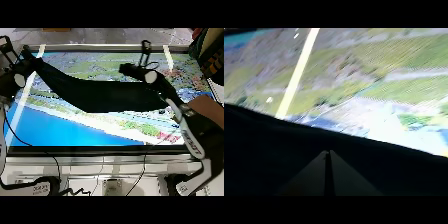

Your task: Fold the clothes and pants, and hang the long-sleeved shirts on hangers.

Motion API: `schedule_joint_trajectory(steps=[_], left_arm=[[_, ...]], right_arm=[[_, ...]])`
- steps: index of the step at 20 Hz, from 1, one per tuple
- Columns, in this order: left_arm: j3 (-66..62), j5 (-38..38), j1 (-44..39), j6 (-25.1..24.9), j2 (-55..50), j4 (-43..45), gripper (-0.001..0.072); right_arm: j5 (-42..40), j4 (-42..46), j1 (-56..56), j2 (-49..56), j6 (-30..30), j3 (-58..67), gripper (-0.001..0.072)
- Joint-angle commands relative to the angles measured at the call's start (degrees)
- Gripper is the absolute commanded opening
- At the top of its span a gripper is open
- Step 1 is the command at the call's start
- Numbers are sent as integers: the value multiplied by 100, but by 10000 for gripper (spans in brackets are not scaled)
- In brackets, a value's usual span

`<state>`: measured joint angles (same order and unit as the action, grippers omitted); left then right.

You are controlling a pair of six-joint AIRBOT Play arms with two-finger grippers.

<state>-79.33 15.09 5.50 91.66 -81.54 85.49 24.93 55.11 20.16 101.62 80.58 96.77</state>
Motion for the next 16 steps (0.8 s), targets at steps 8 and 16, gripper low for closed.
schedule_joint_trajectory(steps=[8,16], left_arm=[[-7,857,-1237,-61,826,-118,19],[0,859,-1558,-57,579,-155,20]], right_arm=[[949,-1615,1617,2507,612,2031,19],[702,-1923,2494,2761,573,2031,22]])
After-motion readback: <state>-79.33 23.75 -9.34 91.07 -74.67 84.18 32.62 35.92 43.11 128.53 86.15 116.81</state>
